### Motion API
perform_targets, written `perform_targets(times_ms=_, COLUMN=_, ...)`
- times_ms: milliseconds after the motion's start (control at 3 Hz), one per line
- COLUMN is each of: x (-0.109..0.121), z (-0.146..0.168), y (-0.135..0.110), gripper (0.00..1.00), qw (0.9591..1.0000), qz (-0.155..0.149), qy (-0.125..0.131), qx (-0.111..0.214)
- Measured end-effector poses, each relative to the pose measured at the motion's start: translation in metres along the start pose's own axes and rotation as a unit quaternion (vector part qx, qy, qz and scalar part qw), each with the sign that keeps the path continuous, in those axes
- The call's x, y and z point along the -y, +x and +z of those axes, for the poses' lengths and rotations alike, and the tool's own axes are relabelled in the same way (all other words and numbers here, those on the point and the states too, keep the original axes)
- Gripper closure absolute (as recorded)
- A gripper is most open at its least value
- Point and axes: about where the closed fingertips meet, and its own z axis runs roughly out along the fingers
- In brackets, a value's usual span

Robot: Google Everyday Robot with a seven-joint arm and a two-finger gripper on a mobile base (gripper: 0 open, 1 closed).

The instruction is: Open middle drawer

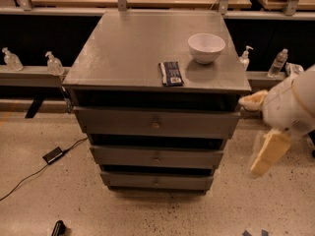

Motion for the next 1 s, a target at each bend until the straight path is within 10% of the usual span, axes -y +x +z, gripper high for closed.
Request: perform_targets(times_ms=1000, x=-0.018, z=0.061, y=0.011, gripper=0.0, qw=0.999, qz=-0.003, qy=-0.023, qx=0.039)
